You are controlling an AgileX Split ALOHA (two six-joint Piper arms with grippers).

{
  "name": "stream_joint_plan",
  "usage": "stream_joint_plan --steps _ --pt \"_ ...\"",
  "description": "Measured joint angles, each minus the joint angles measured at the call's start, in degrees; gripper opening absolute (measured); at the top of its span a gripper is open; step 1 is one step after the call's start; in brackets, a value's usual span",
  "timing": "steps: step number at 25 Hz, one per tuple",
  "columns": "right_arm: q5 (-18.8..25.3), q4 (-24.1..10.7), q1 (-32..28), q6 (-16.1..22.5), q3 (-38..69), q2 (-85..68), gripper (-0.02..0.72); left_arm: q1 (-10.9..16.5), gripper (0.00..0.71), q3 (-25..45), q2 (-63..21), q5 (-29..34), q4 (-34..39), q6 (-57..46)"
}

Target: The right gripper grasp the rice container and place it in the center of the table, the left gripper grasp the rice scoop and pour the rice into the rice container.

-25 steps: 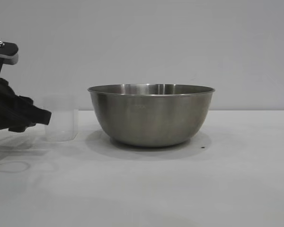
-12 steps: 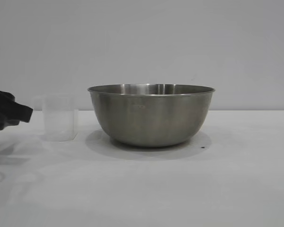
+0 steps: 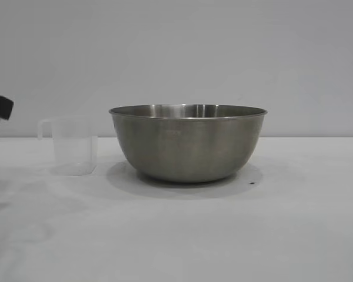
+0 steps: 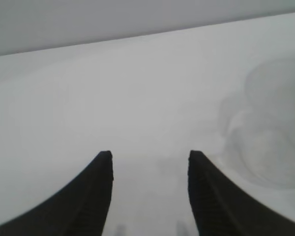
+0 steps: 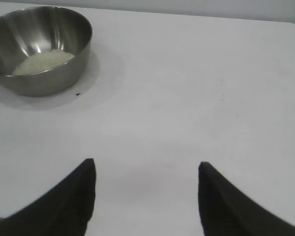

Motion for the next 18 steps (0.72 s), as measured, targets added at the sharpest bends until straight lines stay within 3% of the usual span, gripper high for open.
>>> stream_joint_plan --steps 11,12,18 --pt "0.0 0.0 0.0 0.0 0.0 0.0 0.443 0.0 0.309 0.4 -0.6 0.0 -1.4 0.0" --pt "0.0 0.0 0.0 0.0 0.0 0.0 0.443 0.0 0.247 0.4 -0.6 0.0 -1.4 -0.4" --pt "0.0 0.0 0.0 0.0 0.0 0.0 0.443 0.0 0.250 0.4 -0.7 0.0 -1.3 -0.5"
